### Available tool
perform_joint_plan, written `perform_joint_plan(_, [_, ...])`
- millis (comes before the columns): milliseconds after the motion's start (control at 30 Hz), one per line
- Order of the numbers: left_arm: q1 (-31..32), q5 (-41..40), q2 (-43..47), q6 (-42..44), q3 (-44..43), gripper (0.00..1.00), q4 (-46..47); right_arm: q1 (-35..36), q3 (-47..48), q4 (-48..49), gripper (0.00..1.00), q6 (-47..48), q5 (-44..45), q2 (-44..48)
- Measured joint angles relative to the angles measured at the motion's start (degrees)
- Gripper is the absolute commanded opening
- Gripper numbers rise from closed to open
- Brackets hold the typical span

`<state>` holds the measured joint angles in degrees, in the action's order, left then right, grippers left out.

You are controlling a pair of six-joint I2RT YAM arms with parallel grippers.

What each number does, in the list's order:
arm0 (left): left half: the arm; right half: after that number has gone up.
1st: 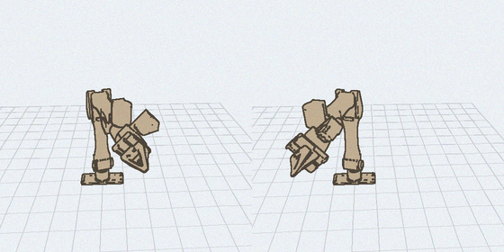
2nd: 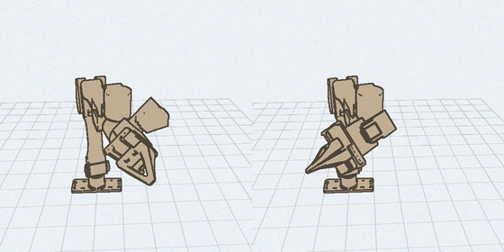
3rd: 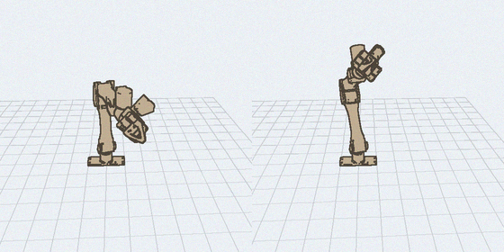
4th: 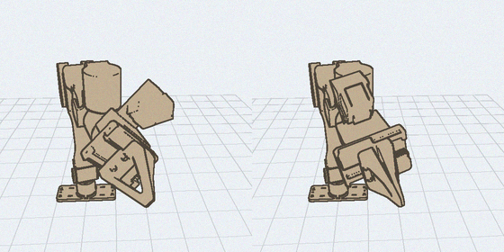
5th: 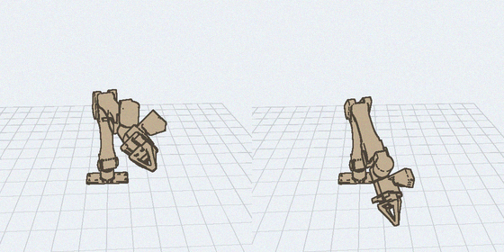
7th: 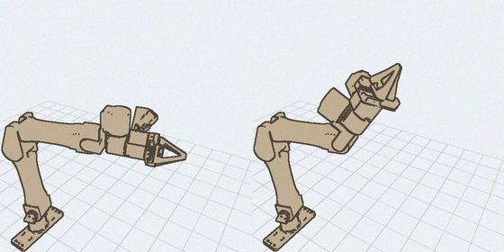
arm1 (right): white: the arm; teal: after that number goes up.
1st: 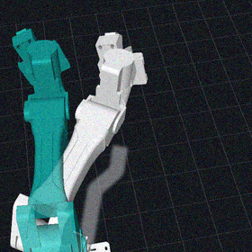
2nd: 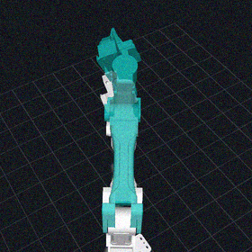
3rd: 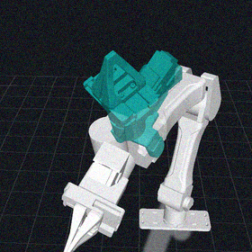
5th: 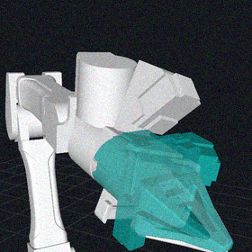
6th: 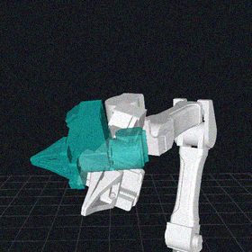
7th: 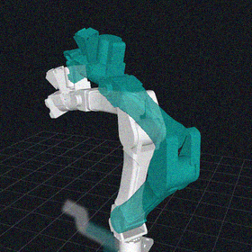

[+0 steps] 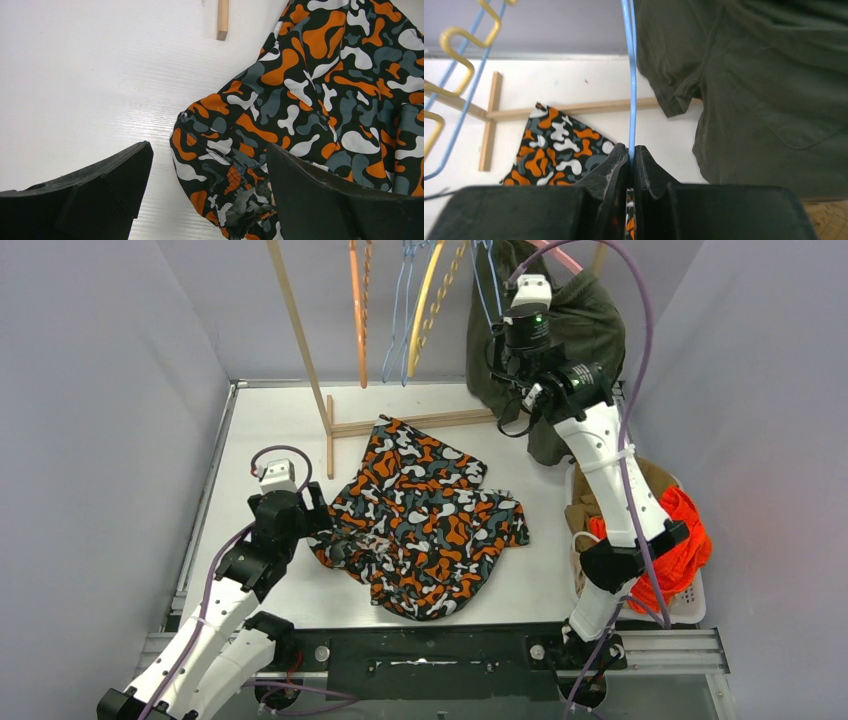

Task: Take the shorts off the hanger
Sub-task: Place the hanger on the clothes rod, then adjust the shorts at the center of the board.

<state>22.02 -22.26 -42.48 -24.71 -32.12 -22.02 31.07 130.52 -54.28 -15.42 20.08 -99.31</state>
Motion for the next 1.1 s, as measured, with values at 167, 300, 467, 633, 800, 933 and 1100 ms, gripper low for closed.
perform_joint_plan(167, [-0.02, 0.07, -0.13, 0.02, 0.0, 0.85, 0.04, -0.26, -0.35, -2.47, 0.28, -0.13, -1.9, -3.63])
perform_joint_plan(300, [-0.02, 0.17, -0.2, 0.04, 0.0, 0.85, 0.07, -0.28, -3.91, -2.29, 0.43, -0.13, -3.65, -2.23])
perform_joint_plan(467, [-0.02, 0.2, -0.2, 0.07, 0.0, 0.85, 0.09, -0.28, -19.87, 4.48, 0.74, 0.02, -4.59, 7.43])
perform_joint_plan(633, [-0.13, 0.2, -0.07, 0.15, 0.0, 0.85, 0.13, -0.28, -42.23, 17.09, 0.84, -0.15, -5.57, 23.39])
perform_joint_plan(800, [-0.52, 0.11, -0.09, 0.15, 0.0, 0.85, 0.15, 0.61, -61.13, 28.06, 0.85, -3.13, -7.69, 36.44])
perform_joint_plan(933, [-0.76, -0.52, -0.07, 0.07, 0.0, 0.85, 0.15, 7.96, -73.2, 37.51, 0.9, -4.63, -11.19, 39.87])
perform_joint_plan(1100, [-0.83, -2.75, 0.87, -0.35, 0.0, 0.85, 0.0, 23.98, -80.28, 44.37, 0.98, -5.6, -13.09, 32.04])
